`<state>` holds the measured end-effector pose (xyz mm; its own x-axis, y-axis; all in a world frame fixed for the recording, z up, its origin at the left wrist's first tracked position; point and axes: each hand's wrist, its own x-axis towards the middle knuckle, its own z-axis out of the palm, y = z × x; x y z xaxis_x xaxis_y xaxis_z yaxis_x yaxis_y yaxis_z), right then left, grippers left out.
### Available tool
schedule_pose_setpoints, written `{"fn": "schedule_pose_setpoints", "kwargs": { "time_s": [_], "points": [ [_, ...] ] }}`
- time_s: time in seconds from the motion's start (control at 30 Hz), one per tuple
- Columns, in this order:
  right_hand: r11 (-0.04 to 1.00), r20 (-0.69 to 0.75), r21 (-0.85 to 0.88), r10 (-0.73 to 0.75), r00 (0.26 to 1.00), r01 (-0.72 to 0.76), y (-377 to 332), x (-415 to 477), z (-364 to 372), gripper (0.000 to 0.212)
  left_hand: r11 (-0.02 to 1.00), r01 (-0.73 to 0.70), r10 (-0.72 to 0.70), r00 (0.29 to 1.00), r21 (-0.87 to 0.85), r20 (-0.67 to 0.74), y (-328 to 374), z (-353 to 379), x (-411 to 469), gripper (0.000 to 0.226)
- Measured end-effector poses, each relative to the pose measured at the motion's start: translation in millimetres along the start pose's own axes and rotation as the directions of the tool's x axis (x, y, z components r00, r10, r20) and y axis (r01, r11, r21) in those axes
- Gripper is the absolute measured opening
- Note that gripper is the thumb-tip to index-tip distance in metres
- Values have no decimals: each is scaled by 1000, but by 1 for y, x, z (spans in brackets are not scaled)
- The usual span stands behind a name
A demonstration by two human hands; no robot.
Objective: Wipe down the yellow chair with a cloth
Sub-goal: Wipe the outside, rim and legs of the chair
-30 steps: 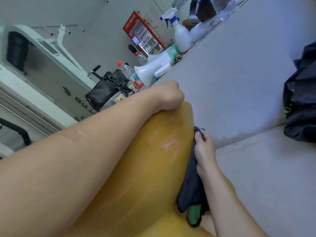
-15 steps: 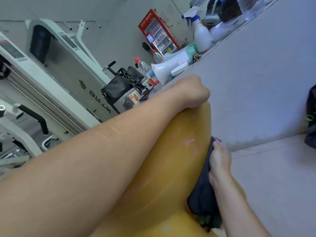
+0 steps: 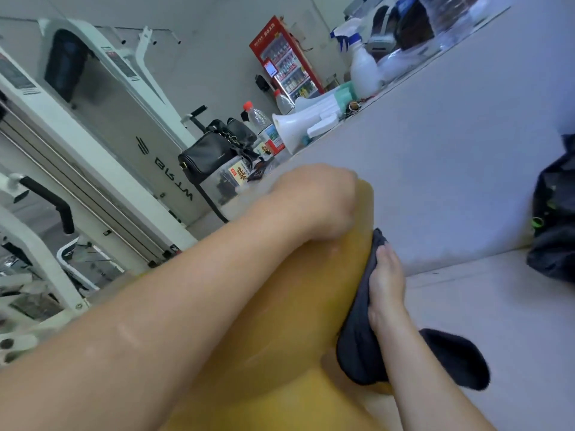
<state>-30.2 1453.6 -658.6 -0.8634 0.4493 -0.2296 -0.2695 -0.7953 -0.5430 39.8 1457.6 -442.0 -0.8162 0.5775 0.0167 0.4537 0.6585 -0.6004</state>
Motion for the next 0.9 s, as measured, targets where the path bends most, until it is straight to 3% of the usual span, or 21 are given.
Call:
{"fn": "schedule_pose_setpoints", "kwargs": {
  "time_s": [0.07, 0.13, 0.23, 0.33, 0.4, 0.47, 0.53, 0.6, 0.63, 0.7, 0.8, 0.9],
  "points": [
    [994, -23, 20, 110, 994, -109, 7, -3, -4, 40, 999, 20, -21, 998, -29, -55, -5, 6, -15, 44],
    [995, -26, 26, 99, 995, -98, -2, -6, 1, 33, 993, 45, -59, 990, -106, -131, -7, 7, -16, 39],
    [982, -2, 5, -189, 982, 189, -48, -31, 25, 33, 984, 47, -85, 971, -173, -224, -5, 9, -11, 25],
    [851, 137, -64, -510, 849, 522, -82, -57, 53, 37, 966, 34, -98, 965, -254, -244, -9, 4, -9, 16],
    [775, 227, -107, -591, 774, 623, -88, -60, 55, 37, 950, 41, -120, 963, -310, -242, -9, 1, -12, 19],
    [741, 225, -141, -622, 750, 657, -82, -50, 47, 33, 948, 17, -105, 959, -318, -262, -9, 1, -15, 19],
    [825, 145, -163, -523, 840, 541, -61, -37, 33, 32, 940, 23, -123, 953, -339, -277, -7, 0, -19, 27],
    [956, 37, -149, -250, 968, 253, -21, -28, 12, 37, 933, 50, -158, 947, -356, -281, -3, 1, -21, 32],
    [988, 11, -135, -72, 997, 73, 1, -31, 3, 40, 930, 66, -175, 945, -362, -277, -1, 1, -20, 34],
    [984, 2, -56, 169, 986, -168, 29, -40, -8, 43, 931, 74, -181, 944, -357, -277, 0, 0, -19, 36],
    [969, -72, -1, 246, 966, -247, 24, -48, -6, 34, 944, -70, -78, 903, -323, -422, 7, 3, -27, 36],
    [984, -24, -126, 122, 992, -124, -13, -56, -8, 24, 883, -350, 60, 743, -312, -666, 35, 47, -58, 29]
  ]
}}
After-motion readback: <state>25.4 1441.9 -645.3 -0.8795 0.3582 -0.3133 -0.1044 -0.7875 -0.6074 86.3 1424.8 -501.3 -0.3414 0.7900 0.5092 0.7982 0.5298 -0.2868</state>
